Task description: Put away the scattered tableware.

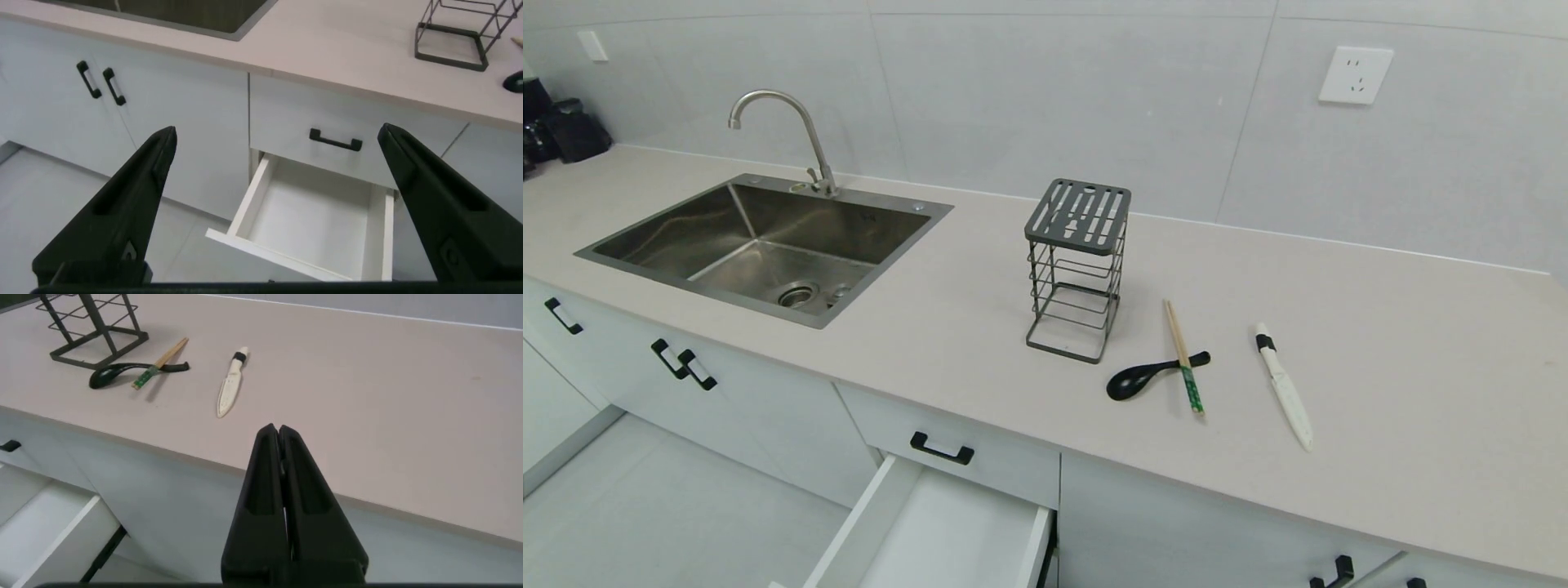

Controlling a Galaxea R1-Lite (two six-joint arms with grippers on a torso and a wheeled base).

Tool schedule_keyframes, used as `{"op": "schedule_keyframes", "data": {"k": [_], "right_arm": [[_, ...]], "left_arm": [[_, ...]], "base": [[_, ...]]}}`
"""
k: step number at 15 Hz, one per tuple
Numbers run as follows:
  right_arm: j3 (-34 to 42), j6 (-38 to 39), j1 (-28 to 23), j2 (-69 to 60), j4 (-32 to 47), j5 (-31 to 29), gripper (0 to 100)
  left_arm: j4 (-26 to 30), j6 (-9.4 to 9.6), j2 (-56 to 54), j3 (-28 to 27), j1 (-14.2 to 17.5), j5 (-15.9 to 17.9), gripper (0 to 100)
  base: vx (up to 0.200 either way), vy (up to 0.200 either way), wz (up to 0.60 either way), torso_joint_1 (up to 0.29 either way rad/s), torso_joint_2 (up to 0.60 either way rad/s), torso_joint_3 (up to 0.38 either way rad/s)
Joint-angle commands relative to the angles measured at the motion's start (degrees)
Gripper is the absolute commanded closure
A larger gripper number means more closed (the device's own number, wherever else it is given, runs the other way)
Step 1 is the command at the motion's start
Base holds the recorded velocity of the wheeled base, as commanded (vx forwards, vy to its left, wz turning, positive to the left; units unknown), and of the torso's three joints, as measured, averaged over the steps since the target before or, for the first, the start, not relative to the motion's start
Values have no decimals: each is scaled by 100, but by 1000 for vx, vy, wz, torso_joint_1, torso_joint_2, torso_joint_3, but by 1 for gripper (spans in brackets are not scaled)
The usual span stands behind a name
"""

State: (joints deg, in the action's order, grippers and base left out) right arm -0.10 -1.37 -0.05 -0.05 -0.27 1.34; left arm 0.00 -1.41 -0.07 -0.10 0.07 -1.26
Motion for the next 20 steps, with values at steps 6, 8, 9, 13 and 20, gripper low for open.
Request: {"op": "schedule_keyframes", "data": {"k": [6,8,9,13,20], "right_arm": [[1,13,-4,5,-8,7,100],[1,49,-4,5,-17,15,100],[10,40,5,5,-17,24,100],[10,-4,-4,5,-210,191,100],[-649,-189,128,1376,-527,2116,100]], "left_arm": [[0,18,7,1,1,3,0],[0,18,7,1,1,3,0],[0,45,7,1,1,11,0],[0,115,7,1,-7,38,0],[0,115,7,1,1,38,0]], "base": [[0,0,0,0,0,0],[0,0,0,0,0,0],[0,0,0,0,0,0],[0,0,0,0,0,0],[0,0,0,0,0,0]]}}
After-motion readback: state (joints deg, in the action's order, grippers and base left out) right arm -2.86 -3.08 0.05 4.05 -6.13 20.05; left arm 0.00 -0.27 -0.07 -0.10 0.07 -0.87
